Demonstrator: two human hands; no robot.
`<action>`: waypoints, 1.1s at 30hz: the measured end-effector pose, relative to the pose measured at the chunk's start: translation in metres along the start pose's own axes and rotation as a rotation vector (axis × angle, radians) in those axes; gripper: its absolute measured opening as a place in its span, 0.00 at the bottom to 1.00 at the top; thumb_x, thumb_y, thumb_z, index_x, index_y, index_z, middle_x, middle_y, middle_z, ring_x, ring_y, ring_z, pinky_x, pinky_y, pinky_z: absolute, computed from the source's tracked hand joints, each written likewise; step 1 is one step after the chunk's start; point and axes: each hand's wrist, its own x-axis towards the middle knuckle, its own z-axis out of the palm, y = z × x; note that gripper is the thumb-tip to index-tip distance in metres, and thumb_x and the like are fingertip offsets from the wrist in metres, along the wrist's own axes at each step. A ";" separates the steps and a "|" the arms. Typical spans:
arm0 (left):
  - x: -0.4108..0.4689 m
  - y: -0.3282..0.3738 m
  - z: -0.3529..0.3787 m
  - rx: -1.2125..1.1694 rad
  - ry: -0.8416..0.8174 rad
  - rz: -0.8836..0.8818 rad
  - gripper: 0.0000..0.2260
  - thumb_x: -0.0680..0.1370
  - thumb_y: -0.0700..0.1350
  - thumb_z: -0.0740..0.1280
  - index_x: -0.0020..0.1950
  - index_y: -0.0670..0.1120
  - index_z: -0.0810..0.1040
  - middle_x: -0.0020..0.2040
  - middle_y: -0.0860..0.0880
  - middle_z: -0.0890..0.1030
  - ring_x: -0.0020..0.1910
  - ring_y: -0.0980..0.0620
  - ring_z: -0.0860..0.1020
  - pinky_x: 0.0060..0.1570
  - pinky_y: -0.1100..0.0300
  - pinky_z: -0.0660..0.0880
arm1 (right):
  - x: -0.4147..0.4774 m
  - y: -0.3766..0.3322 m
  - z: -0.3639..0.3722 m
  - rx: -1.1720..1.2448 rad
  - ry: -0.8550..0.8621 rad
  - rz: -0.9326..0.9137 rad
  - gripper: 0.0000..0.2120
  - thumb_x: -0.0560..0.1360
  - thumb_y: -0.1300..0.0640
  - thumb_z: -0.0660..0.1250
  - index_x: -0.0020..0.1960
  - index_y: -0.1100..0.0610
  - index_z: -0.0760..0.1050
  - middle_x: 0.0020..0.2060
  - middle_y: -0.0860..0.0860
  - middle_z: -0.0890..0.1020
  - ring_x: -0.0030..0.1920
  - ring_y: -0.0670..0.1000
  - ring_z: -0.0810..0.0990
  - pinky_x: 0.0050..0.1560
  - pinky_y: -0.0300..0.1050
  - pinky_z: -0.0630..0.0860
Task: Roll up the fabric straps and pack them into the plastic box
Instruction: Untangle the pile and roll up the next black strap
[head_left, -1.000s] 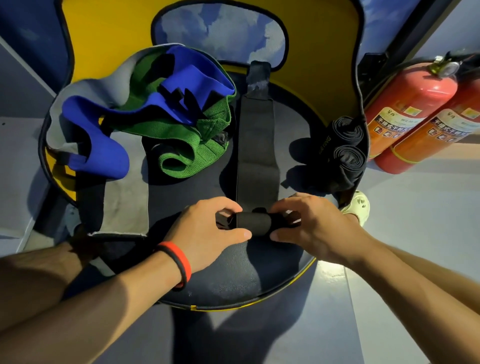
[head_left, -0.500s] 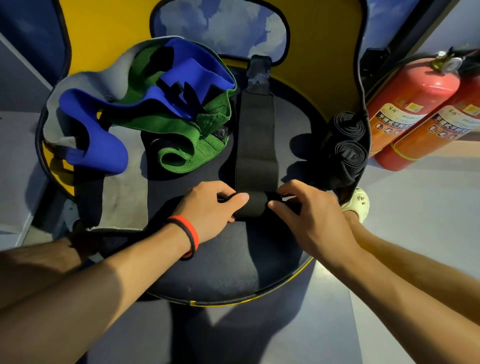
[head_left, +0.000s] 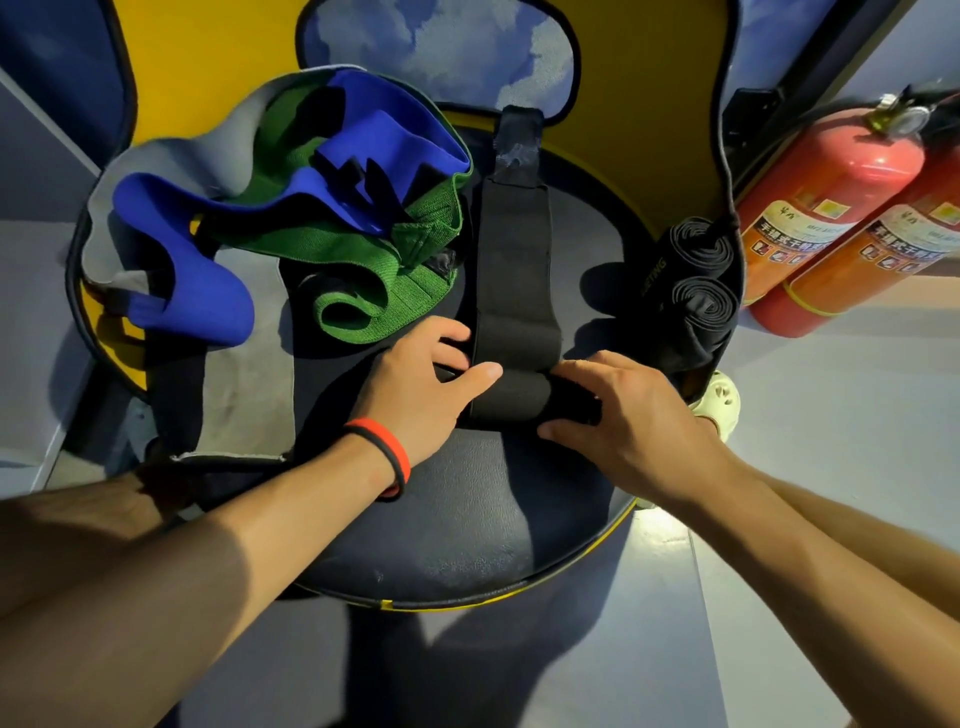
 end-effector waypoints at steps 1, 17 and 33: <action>-0.001 -0.001 -0.001 -0.013 -0.005 -0.003 0.14 0.73 0.56 0.75 0.55 0.57 0.77 0.48 0.58 0.83 0.44 0.58 0.81 0.43 0.63 0.72 | 0.001 0.001 -0.001 0.014 -0.018 -0.009 0.24 0.71 0.43 0.76 0.64 0.51 0.80 0.47 0.46 0.77 0.47 0.49 0.76 0.47 0.48 0.76; -0.028 -0.003 -0.005 0.043 -0.167 -0.079 0.13 0.69 0.58 0.78 0.44 0.54 0.80 0.41 0.54 0.85 0.40 0.53 0.83 0.47 0.51 0.81 | -0.013 -0.010 -0.022 -0.108 -0.138 -0.017 0.24 0.63 0.31 0.71 0.50 0.47 0.78 0.44 0.43 0.77 0.42 0.48 0.77 0.39 0.52 0.78; 0.017 0.004 0.005 -0.098 -0.100 -0.163 0.05 0.74 0.43 0.77 0.43 0.43 0.84 0.34 0.47 0.83 0.29 0.59 0.81 0.39 0.62 0.82 | -0.014 -0.018 -0.009 -0.261 -0.165 -0.236 0.25 0.75 0.43 0.67 0.69 0.52 0.75 0.54 0.47 0.82 0.54 0.54 0.77 0.61 0.50 0.70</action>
